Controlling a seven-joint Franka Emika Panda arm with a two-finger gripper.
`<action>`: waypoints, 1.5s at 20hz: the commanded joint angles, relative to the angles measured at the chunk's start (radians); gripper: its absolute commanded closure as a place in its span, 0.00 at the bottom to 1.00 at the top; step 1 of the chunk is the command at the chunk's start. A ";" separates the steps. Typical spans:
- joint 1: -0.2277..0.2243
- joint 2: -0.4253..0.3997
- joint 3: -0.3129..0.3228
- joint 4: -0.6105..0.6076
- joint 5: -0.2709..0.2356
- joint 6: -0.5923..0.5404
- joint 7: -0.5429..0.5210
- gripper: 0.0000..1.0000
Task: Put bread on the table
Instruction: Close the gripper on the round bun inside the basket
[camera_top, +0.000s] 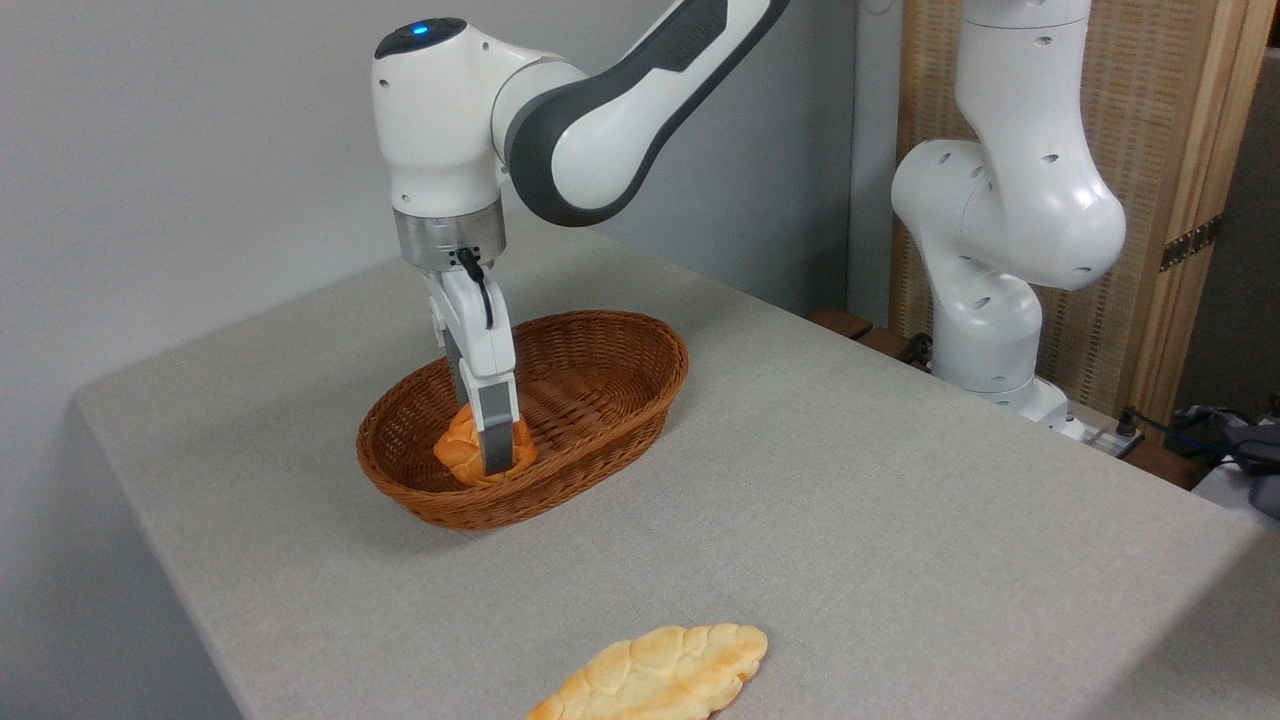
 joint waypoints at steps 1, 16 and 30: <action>-0.005 -0.001 0.003 -0.013 0.009 0.025 0.024 0.46; -0.007 -0.002 0.003 -0.013 0.004 0.022 0.035 0.63; -0.007 -0.009 0.003 -0.008 -0.013 0.019 0.035 0.75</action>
